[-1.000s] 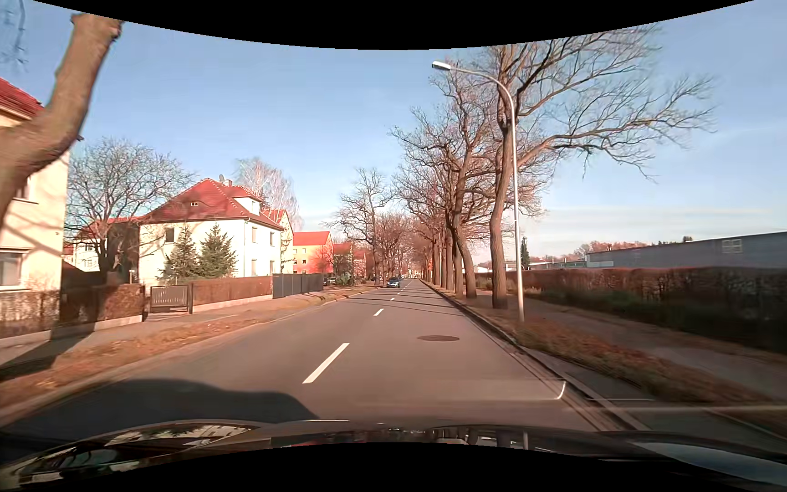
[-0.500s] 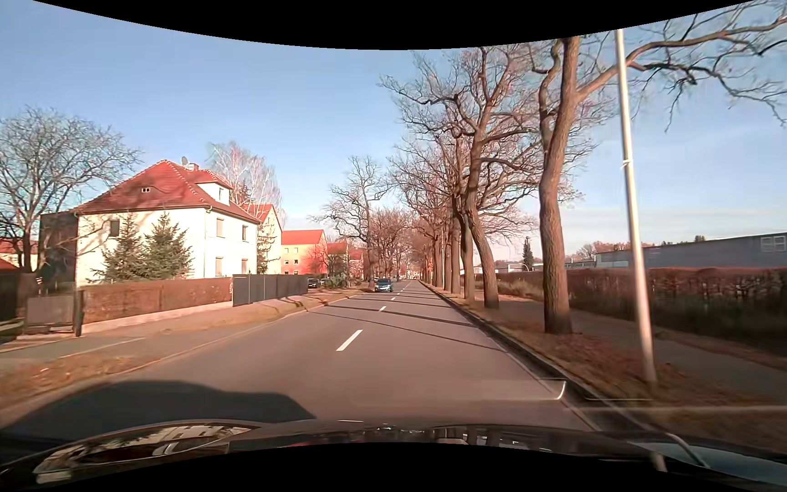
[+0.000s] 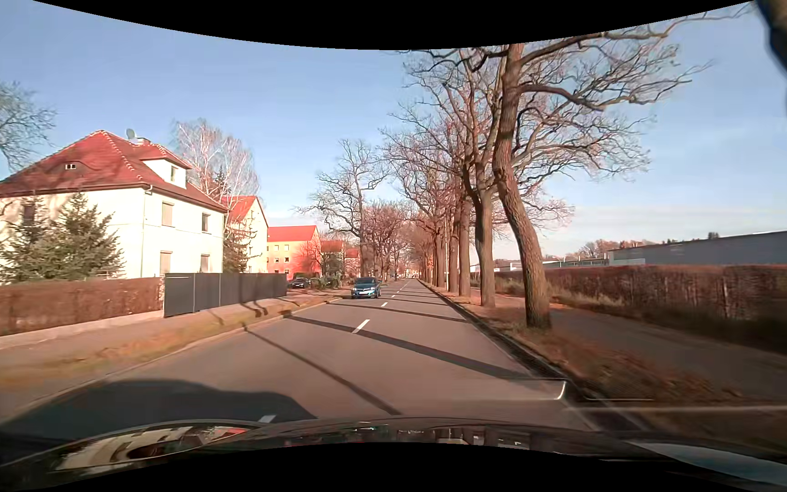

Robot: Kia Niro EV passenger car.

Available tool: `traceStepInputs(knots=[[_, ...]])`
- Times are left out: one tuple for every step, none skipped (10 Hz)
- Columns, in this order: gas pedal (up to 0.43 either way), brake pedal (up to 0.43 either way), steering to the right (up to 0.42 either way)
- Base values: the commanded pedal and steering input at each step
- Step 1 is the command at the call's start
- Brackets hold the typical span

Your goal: Follow the waypoints while adhering to traffic rules and regulations

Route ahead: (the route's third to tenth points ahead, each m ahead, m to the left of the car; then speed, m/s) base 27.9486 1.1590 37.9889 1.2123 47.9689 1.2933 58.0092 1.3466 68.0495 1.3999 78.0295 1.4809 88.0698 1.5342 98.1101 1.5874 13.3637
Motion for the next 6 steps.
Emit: traceStepInputs(knots=[[0.118,0.000,0.000],[0.110,0.000,0.000],[0.110,0.000,0.000],[0.110,0.000,0.000],[0.110,0.000,0.000],[0.110,0.000,0.000]])
